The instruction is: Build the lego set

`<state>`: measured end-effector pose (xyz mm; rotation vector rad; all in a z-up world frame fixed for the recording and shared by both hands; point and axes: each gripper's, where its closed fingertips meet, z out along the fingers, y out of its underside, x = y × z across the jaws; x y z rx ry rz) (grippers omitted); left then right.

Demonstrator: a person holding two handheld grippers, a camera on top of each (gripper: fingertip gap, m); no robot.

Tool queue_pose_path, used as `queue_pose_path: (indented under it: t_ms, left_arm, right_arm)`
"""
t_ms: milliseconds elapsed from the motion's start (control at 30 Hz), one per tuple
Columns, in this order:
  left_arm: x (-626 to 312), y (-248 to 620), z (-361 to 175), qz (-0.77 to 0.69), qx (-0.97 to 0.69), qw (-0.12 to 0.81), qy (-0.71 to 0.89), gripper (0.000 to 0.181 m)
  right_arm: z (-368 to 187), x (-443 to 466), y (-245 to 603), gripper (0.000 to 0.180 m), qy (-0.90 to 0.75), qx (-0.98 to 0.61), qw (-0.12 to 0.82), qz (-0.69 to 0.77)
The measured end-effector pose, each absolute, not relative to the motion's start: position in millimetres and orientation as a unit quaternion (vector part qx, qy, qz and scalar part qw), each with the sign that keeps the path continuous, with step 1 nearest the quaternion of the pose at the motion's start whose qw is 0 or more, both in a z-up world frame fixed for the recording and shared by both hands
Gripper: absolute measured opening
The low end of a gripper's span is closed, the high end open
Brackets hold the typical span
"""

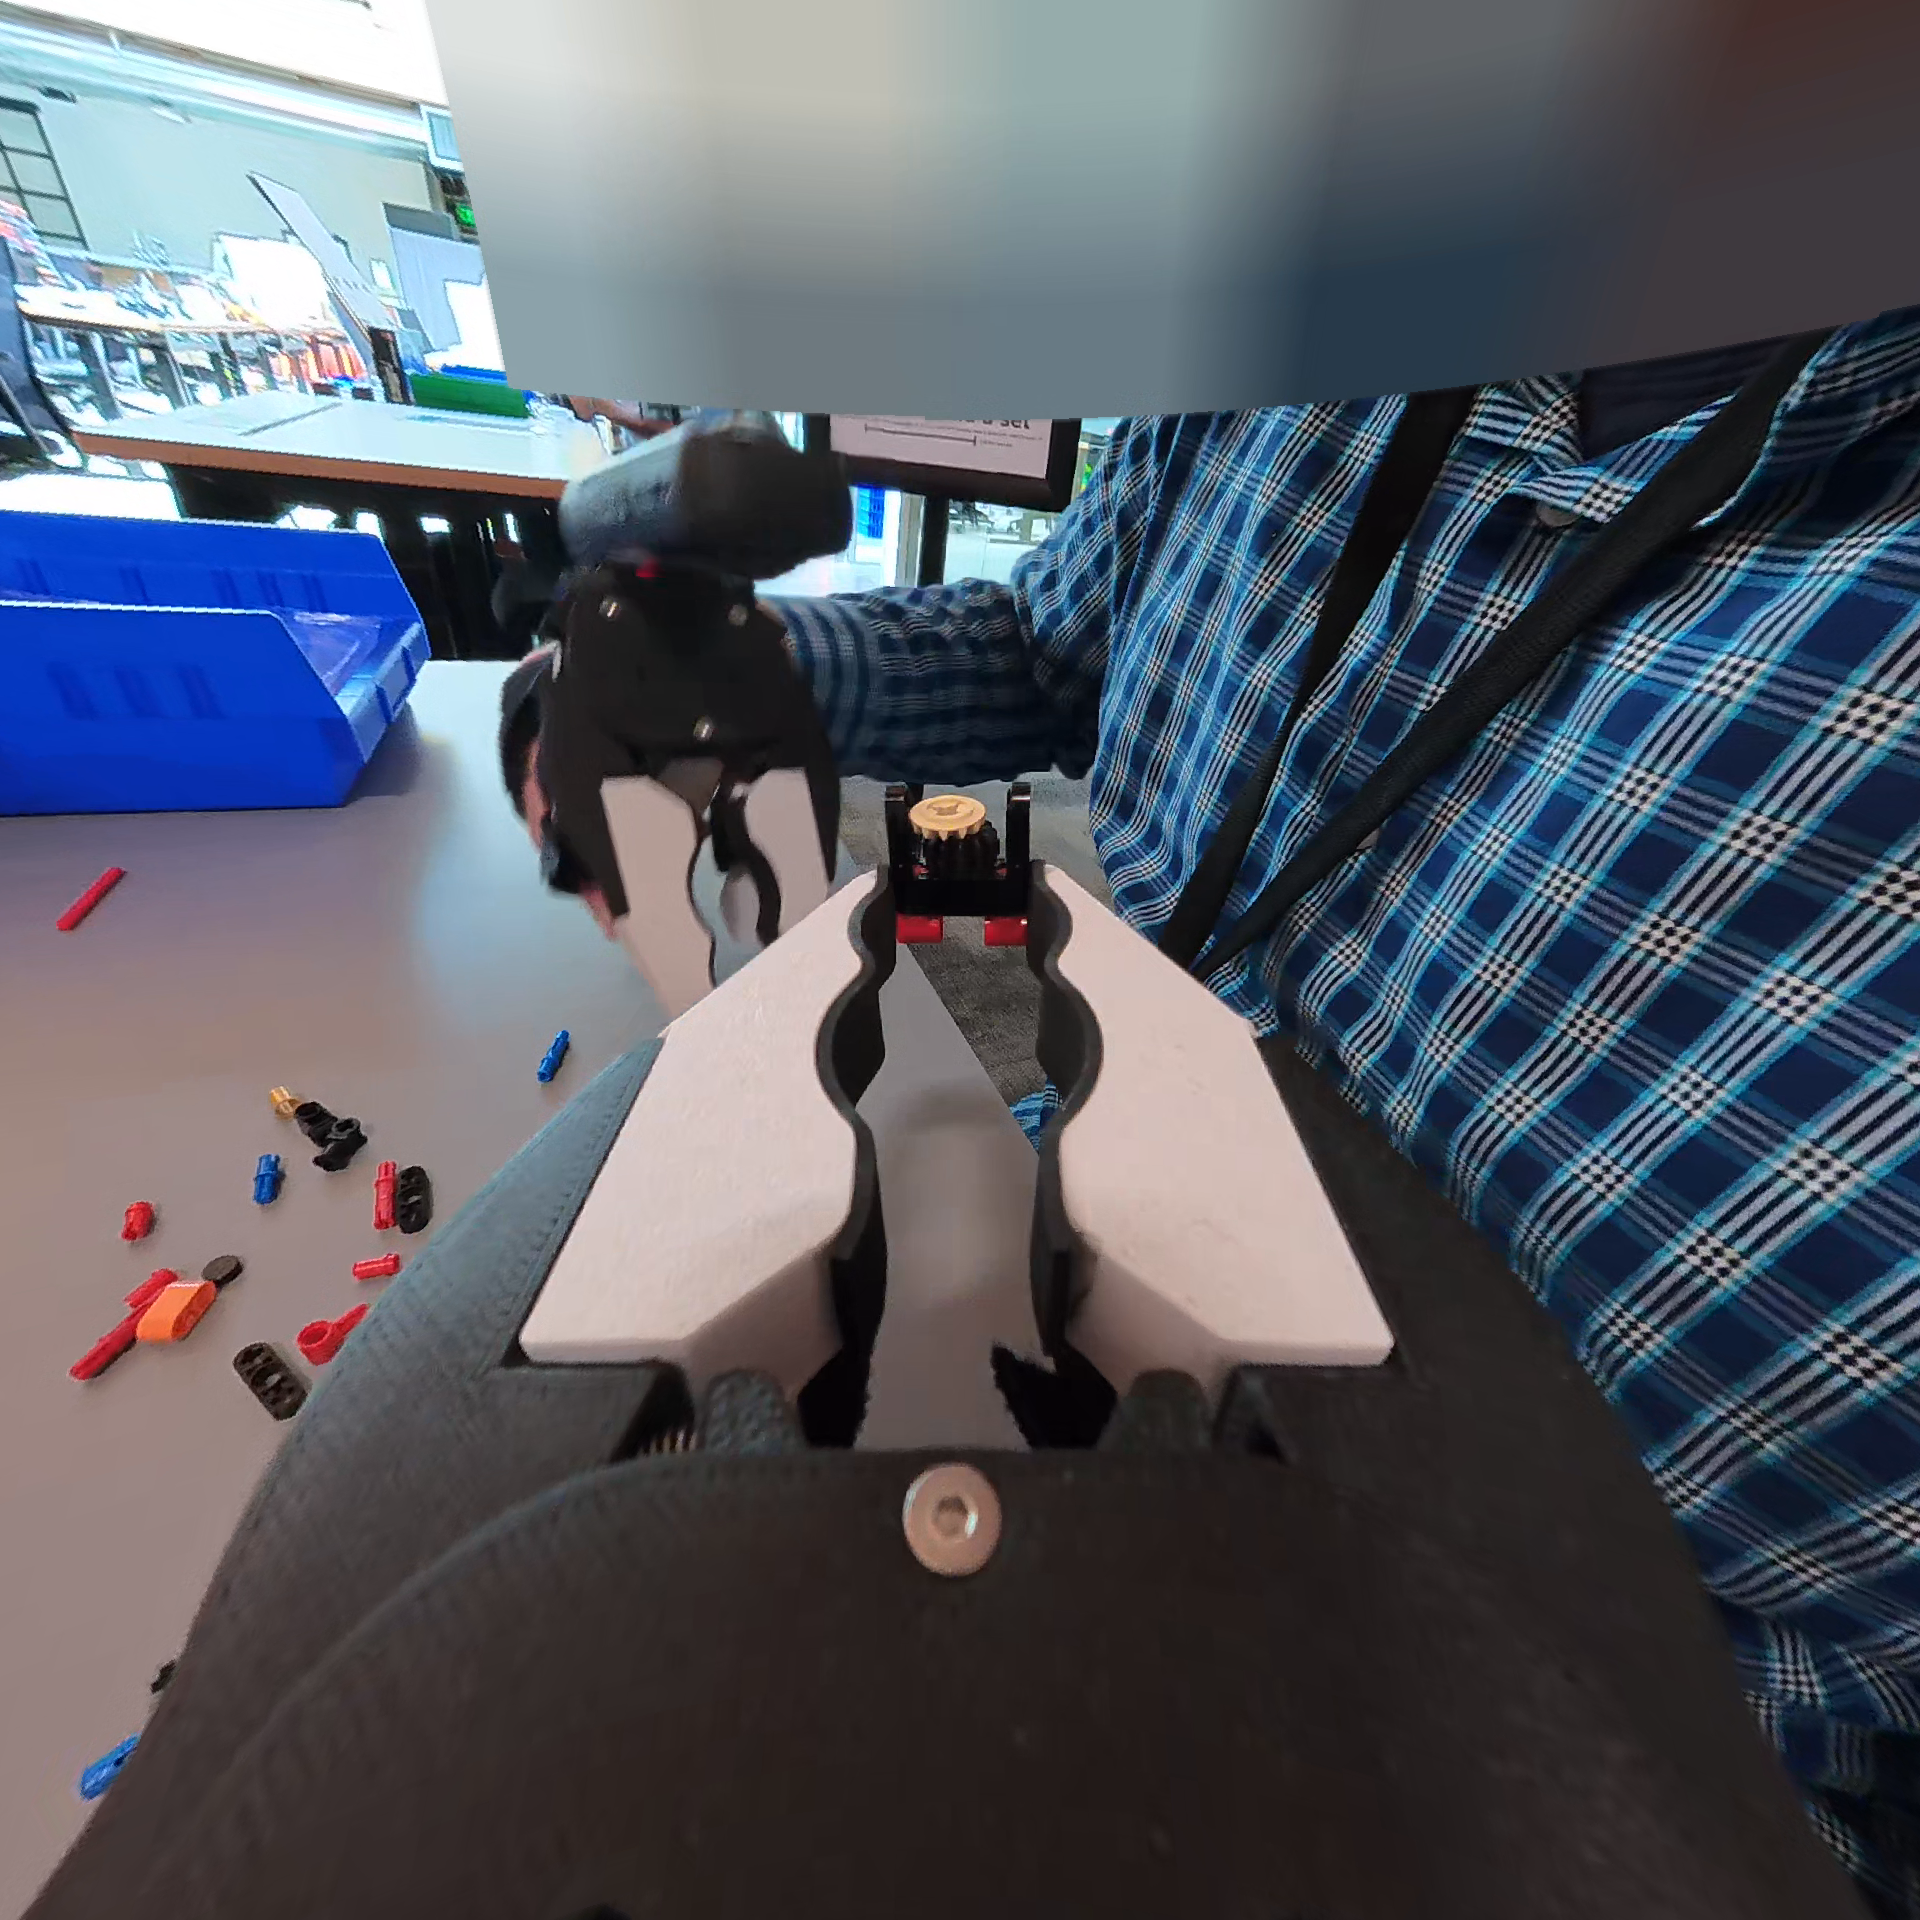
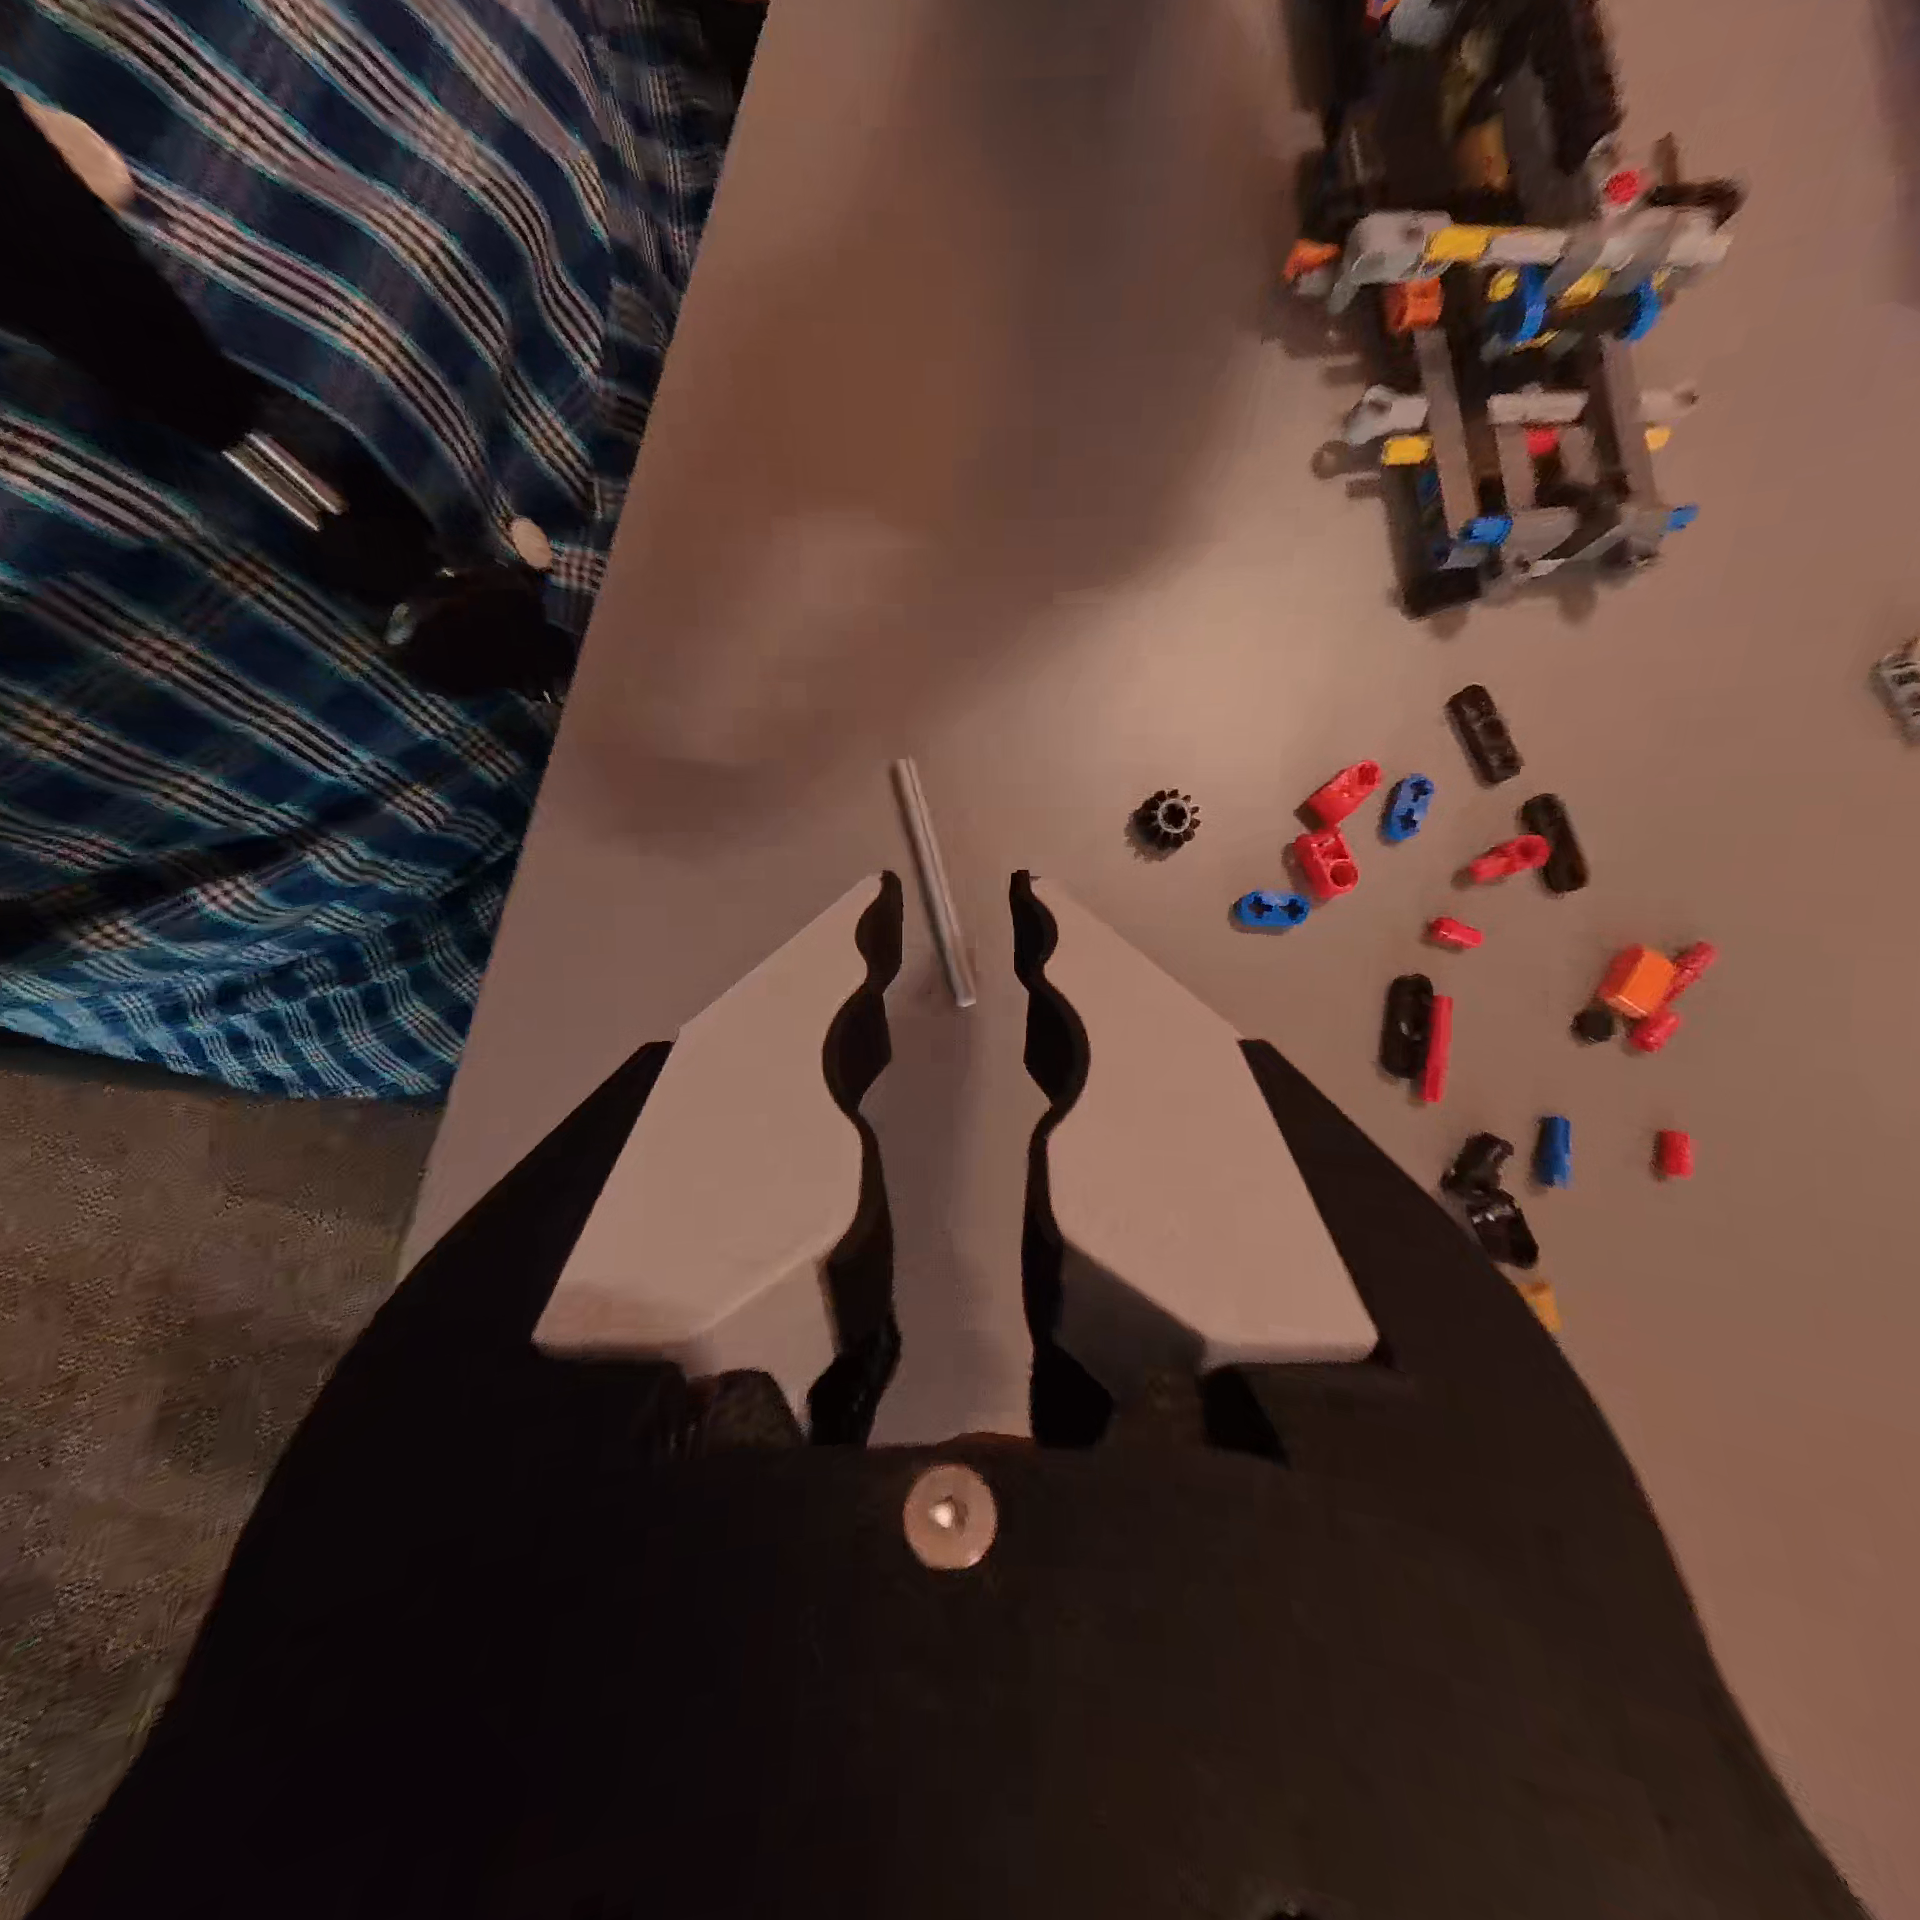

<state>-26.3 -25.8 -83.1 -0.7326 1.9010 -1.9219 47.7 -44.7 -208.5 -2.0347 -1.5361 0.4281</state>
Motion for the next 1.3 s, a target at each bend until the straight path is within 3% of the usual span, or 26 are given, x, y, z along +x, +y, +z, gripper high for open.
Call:
queue_pose_path:
  t_ms: [100, 167, 300, 800, 1300]
  left_arm:
    - [-25.7, -27.6, -83.9, -0.676, -0.256, 0.168, 0.671, 0.023]
    - [-25.4, -27.9, -84.6, -0.674, -0.255, 0.17, 0.672, 0.023]
    - [-23.6, -26.7, -83.3, -0.677, -0.249, 0.175, 0.671, 0.023]
    - [-24.4, -26.4, -78.4, -0.684, -0.232, 0.18, 0.667, 0.023]
    - [-27.9, -31.8, -71.0, -0.682, -0.209, 0.196, 0.673, 0.023]
  right_arm:
    - [-225.8, 45.2, -44.9, 0.013, -0.587, -0.753, 0.233, 0.182]
    - [-230.0, 41.6, -47.0, 0.0, -0.595, -0.746, 0.22, 0.201]
    - [-226.6, 42.0, -41.8, 0.0, -0.61, -0.735, 0.221, 0.196]
    - [-82.9, 24.1, -9.1, 0.0, -0.694, -0.609, 0.354, 0.145]
    - [-55.3, -1.4, -6.3, 0.0, -0.746, -0.55, 0.357, 0.117]
